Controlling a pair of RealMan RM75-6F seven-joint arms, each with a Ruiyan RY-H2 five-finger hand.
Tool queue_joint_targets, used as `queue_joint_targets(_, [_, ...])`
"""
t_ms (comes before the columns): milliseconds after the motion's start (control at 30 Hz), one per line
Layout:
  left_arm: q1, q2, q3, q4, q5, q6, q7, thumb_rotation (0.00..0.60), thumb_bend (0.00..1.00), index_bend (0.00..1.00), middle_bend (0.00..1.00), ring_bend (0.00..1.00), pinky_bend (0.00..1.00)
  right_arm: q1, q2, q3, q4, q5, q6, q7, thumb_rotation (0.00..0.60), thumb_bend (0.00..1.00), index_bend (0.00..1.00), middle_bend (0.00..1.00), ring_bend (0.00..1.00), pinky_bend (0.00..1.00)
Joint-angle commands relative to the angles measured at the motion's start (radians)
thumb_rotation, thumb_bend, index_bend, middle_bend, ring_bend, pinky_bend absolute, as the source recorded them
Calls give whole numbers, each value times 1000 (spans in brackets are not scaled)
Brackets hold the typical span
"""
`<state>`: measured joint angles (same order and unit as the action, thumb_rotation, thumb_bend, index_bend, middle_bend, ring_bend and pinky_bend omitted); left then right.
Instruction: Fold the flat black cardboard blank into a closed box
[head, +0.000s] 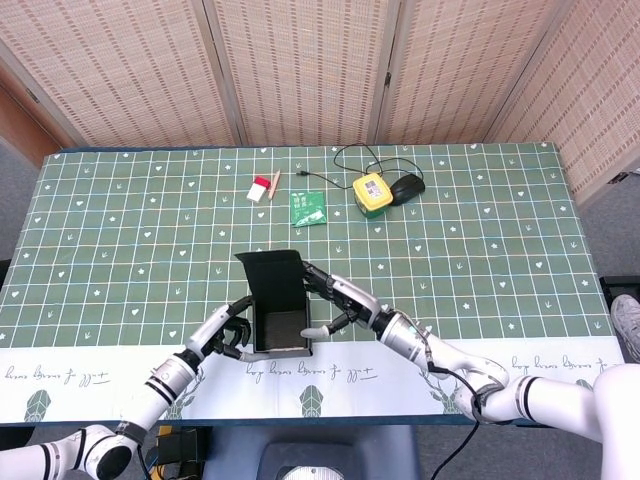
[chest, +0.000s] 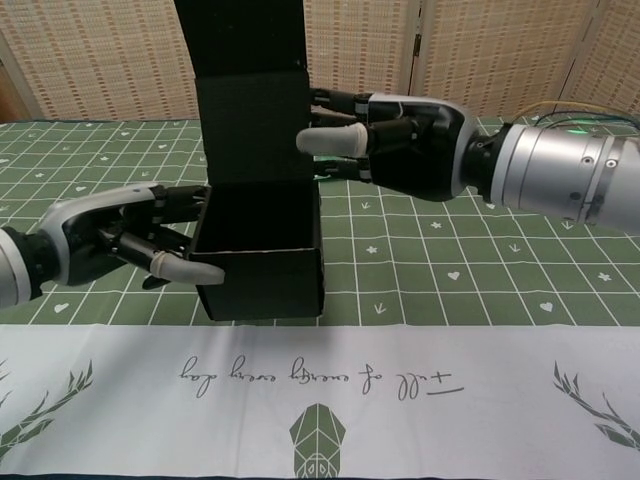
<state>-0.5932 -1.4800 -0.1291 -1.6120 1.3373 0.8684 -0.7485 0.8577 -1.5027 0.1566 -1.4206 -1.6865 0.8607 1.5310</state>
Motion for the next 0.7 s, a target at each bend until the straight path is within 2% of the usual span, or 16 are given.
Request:
queue_joint_targets(33, [1, 0, 2, 9, 0, -4, -7, 600, 19, 288, 319, 666, 808, 12, 36, -32, -30, -5, 12, -131, 600, 0, 0, 0, 0, 64])
queue_joint_targets(267, [5, -13, 10, 34, 8, -12, -33, 600, 19, 286, 319, 666, 808, 13, 79, -45, -92, 36, -3, -430, 600, 0, 0, 0, 0, 15])
queue_joint_targets(400, [5, -20, 12, 46, 17, -12, -41, 600, 20, 285, 319, 666, 808, 15, 104, -42, -132, 56, -3, -546, 600, 0, 0, 0, 0, 10])
queue_joint_targets(533, [5, -19, 13, 49, 26, -10, -46, 600, 20, 284, 319, 666, 808, 17, 124, -37, -172, 72, 5, -587, 600, 0, 0, 0, 0, 8])
queue_joint_targets(700, [5, -17, 16, 47, 34, -8, -46, 600, 20, 282, 319, 666, 808, 24, 134, -38, -194, 68, 17, -578, 600, 0, 0, 0, 0, 8])
